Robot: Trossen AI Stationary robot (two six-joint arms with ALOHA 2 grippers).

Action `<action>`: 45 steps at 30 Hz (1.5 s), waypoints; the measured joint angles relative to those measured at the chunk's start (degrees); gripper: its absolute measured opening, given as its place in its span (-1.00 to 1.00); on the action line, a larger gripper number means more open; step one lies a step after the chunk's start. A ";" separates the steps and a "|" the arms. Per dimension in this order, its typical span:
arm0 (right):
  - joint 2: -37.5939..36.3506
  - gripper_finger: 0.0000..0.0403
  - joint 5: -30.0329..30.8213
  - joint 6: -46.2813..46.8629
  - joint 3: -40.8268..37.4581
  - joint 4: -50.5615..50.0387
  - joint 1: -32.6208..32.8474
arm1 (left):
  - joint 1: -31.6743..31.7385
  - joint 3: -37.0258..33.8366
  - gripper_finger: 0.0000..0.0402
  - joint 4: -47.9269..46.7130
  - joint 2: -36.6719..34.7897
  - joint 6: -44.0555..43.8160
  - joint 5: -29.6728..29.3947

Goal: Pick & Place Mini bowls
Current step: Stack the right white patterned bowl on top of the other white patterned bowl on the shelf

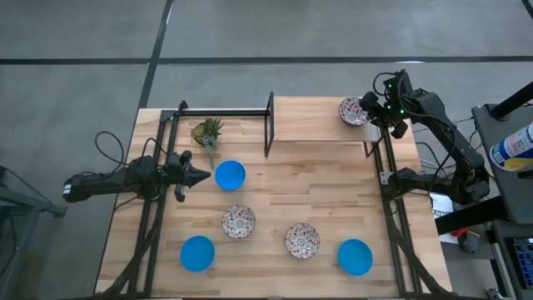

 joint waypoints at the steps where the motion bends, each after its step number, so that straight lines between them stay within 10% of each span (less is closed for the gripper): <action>1: -0.05 -0.43 0.00 -0.05 0.31 0.00 0.00 | 0.00 0.01 -1.00 0.00 0.01 0.00 -0.01; 25: -0.18 -0.33 -4.10 -17.69 16.72 -0.26 7.88 | 0.00 0.00 -1.00 0.00 -0.01 -0.02 -0.02; 45: 0.40 -0.33 -6.62 -17.03 17.75 3.02 41.42 | 0.00 -0.01 -1.00 0.00 -0.01 0.00 -0.02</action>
